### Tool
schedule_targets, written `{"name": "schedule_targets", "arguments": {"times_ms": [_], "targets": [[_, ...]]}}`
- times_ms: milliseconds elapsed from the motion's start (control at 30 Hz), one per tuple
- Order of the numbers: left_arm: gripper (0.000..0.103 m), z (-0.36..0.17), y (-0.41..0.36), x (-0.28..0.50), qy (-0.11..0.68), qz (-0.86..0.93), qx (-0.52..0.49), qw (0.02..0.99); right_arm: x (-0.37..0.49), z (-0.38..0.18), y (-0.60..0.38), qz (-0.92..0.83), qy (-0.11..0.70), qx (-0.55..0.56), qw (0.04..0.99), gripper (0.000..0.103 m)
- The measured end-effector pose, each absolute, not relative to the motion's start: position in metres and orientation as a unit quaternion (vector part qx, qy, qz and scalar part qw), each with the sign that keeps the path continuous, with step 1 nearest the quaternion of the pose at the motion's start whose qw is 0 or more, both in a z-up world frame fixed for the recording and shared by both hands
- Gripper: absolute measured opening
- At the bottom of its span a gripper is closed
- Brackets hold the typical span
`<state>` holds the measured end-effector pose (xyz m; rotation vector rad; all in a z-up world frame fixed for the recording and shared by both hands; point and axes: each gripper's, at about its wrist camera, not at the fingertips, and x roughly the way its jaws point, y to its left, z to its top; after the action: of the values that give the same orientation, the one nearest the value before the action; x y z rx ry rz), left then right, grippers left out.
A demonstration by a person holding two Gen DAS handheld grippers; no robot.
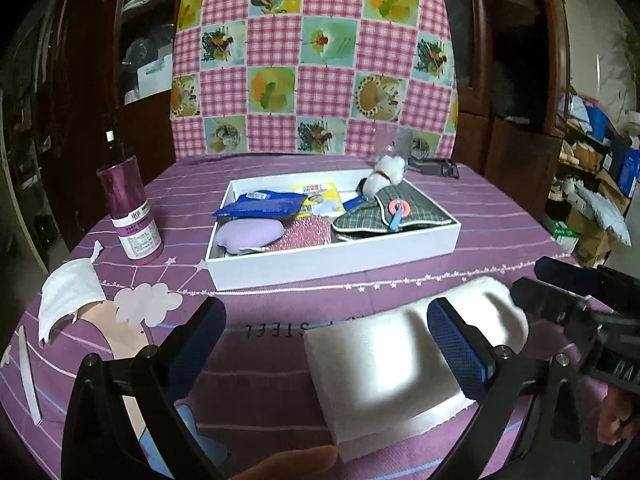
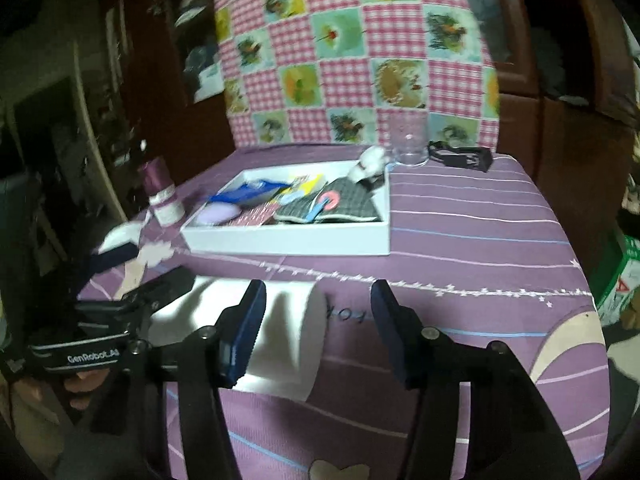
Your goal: Organize soft objects
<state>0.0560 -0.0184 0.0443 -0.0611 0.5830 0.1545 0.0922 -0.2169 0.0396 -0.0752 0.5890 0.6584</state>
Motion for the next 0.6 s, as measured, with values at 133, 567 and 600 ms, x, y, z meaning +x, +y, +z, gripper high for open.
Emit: {"name": "schedule_targets", "arguments": {"times_ms": [133, 567, 600], "targets": [[0.102, 0.039, -0.017, 0.059, 0.295, 0.080, -0.040, 0.951, 0.090, 0.034, -0.205, 0.318, 0.284, -0.069, 0.902, 0.056], [0.103, 0.036, -0.013, 0.060, 0.301, 0.074, -0.062, 0.949, 0.098, 0.030, -0.216, 0.316, 0.312, -0.040, 0.895, 0.069], [0.103, 0.036, -0.014, 0.060, 0.301, 0.074, -0.062, 0.949, 0.098, 0.030, -0.217, 0.316, 0.313, -0.038, 0.895, 0.070]]}}
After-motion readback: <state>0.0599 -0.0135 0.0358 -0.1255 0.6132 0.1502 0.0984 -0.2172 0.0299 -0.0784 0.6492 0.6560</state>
